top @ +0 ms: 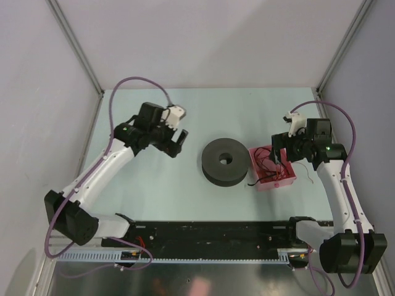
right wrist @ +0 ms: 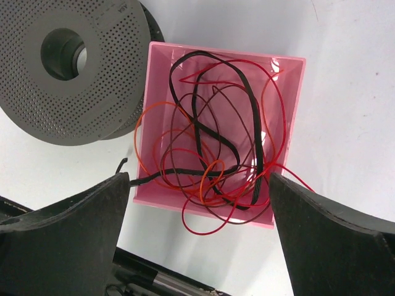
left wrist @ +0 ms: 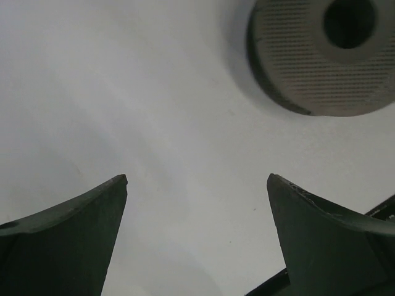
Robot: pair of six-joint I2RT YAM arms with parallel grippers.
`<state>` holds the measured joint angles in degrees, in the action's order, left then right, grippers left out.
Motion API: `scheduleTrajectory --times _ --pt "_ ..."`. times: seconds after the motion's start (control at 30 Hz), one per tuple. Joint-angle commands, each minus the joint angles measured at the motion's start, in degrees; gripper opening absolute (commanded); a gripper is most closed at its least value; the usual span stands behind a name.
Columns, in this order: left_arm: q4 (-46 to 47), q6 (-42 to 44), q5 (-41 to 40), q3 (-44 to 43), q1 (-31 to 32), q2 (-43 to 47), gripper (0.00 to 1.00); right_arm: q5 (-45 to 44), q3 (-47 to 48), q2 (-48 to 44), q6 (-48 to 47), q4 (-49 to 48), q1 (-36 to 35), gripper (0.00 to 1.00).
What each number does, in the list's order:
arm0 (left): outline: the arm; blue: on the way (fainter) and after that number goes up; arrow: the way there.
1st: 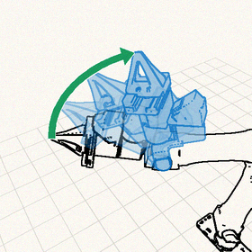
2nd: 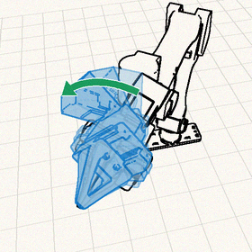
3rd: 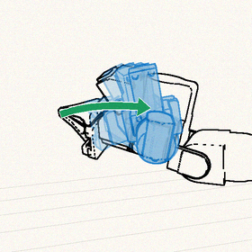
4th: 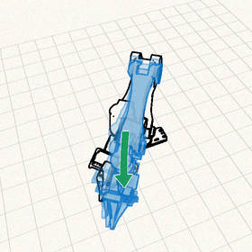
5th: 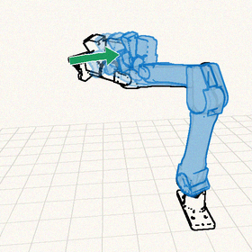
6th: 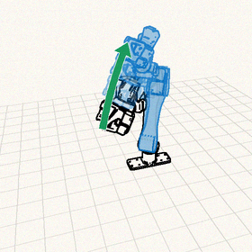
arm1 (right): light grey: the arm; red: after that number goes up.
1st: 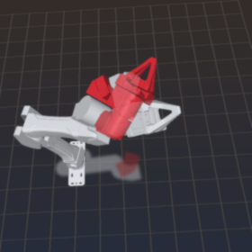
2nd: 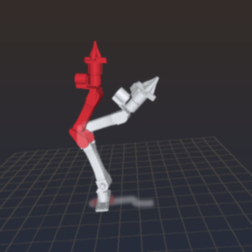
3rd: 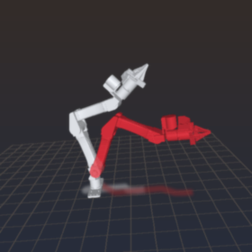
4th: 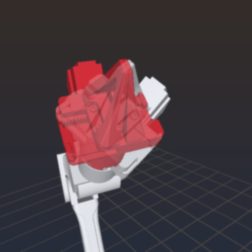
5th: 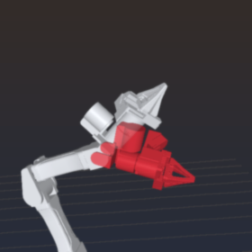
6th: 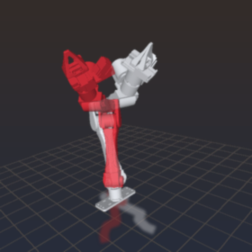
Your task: Wrap the cables
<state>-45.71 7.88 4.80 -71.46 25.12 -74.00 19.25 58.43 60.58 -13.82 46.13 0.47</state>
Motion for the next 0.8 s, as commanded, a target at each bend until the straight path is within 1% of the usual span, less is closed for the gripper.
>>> scheduleTrajectory --times 0.0,0.07,0.17,0.3,0.4,0.6,0.77 --pt "0.9 6.7 4.2 -6.8 8.5 -4.1 0.99 -0.1 2.5 1.6 1.1 1.4 2.0 0.99" --pt "1.0 7.9 8.1 -10.0 10.8 -7.5 0.99 0.8 2.5 2.3 1.3 2.1 4.1 0.99" --pt "1.1 8.0 15.5 -16.0 12.2 -14.4 0.99 1.4 2.5 2.7 1.5 2.7 7.1 0.99" --pt "1.1 5.4 19.0 -24.6 14.6 -24.1 1.0 1.5 2.5 2.8 1.4 3.8 10.5 0.99" --pt "1.2 1.8 22.4 -29.5 15.2 -30.3 0.99 1.7 2.5 2.8 1.6 4.5 12.4 0.99" --pt "1.2 -2.8 25.8 -34.3 17.2 -38.4 0.99 1.6 2.5 2.1 1.8 5.2 13.8 0.99" --pt "1.3 -6.9 27.3 -35.0 19.5 -42.7 0.99 0.1 2.6 2.0 2.1 5.1 14.4 0.99"
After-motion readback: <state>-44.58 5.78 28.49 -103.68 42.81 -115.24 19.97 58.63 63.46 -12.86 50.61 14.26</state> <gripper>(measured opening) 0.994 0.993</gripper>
